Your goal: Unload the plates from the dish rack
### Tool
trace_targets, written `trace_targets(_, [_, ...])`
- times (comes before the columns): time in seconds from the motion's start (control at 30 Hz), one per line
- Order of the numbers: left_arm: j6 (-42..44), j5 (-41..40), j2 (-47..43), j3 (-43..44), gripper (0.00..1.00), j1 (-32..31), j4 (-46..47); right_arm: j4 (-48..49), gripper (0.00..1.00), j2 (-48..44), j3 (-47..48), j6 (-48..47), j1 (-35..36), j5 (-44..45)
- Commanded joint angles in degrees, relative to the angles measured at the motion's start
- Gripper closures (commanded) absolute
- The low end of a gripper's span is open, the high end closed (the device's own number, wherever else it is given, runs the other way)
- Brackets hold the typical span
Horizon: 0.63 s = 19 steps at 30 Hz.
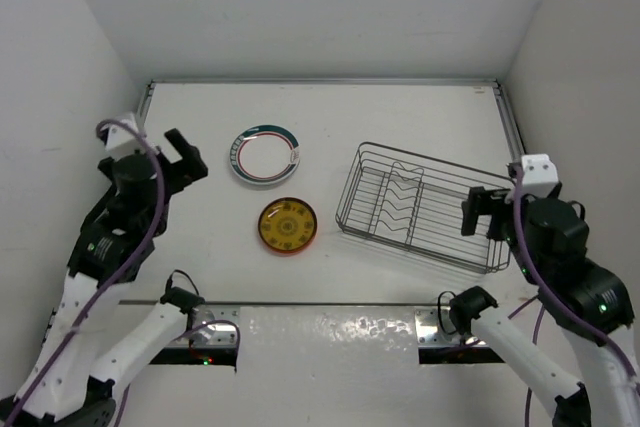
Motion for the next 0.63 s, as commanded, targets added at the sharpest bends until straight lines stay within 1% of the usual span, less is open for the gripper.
trace_targets(0.0, [1.37,-4.99,-4.71,1.27,0.00,-0.12,-5.57,-7.70,0.01,-3.25,2.49,0.12,0.03,4.76])
trace_targets(0.13, [1.01,-4.03,-11.38,0.83,0.00,-0.12,-11.27,-12.62,0.01,-5.89,3.46,0.21,0.03,5.37])
trace_targets(0.23, [0.31,-3.76,-15.60,0.13,0.00,-0.21,-14.09,-13.95,0.01,-7.82,3.73,0.21,0.03,5.11])
trace_targets(0.37, [-1.53,-3.94,-22.01,-1.72,0.00,-0.12,-14.36,-13.86,0.01,-10.37,1.89,0.21,0.04,4.06])
trace_targets(0.47, [-1.89,-3.76,-23.08,-2.69,0.00,-0.21,-14.19,-14.65,0.01,-11.07,0.66,0.91,0.12,4.49])
trace_targets(0.6, [-2.06,-3.85,-21.94,-2.60,0.00,-0.21,-14.01,-14.04,0.01,-11.52,-0.67,1.44,0.03,4.06])
